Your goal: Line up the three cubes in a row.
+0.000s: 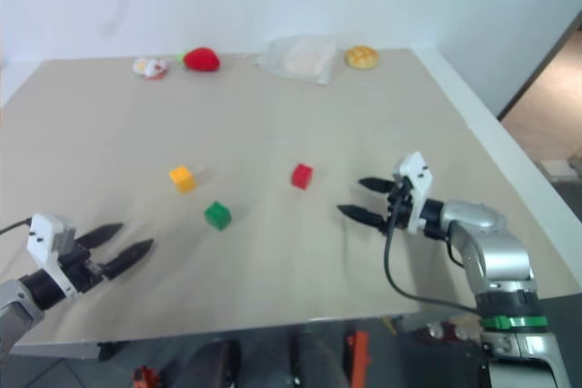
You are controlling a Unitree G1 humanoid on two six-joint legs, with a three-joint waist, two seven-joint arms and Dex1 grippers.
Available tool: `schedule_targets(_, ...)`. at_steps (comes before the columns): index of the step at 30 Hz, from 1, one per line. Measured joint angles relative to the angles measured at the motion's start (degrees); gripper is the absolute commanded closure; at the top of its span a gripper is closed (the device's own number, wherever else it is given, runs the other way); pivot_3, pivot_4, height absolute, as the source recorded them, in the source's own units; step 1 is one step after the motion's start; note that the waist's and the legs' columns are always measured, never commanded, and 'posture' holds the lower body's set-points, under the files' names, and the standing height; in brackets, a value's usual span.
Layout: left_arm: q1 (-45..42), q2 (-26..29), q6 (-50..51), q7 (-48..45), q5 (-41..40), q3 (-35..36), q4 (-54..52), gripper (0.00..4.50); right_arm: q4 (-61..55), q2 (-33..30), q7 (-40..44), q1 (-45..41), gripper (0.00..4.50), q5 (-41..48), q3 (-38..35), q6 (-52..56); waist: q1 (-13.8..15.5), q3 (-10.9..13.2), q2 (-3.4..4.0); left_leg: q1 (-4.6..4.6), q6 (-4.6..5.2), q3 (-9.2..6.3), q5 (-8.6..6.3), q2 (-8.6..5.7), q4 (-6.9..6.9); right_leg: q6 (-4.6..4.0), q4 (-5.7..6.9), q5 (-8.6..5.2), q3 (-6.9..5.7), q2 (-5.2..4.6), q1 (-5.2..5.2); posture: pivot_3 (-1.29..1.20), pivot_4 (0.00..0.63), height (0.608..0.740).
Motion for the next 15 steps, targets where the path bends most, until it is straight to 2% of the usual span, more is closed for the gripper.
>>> schedule_targets(3,0.07,0.11,-1.56,-0.48,1.90,-1.27,-0.08,0.00,0.07,0.37,-0.61,-0.11,0.02,-0.72,0.15,-0.57,0.00,0.00,0.00,0.01,0.00,0.02,0.00,-0.02,0.00,0.00,0.00,0.00,0.01,0.00,0.00,0.00,0.150,0.740)
schedule_targets(7,0.20,0.22,-4.83,-2.92,5.93,-7.25,-0.95,0.00,1.15,2.55,-2.37,-1.02,0.02,-3.32,3.16,-2.65,0.00,0.00,0.00,0.01,0.00,0.09,0.00,-0.01,0.00,0.04,0.00,0.03,0.07,0.02,0.00,0.00,0.150,0.740)
schedule_targets(15,-0.13,0.20,-6.31,-3.72,6.50,-7.54,-0.92,0.00,2.34,2.72,-2.52,-1.44,0.02,-4.37,3.44,-4.42,0.01,0.00,0.00,0.01,0.00,0.09,0.00,0.00,0.00,0.05,0.01,0.03,0.05,0.03,0.00,0.00,0.150,0.740)
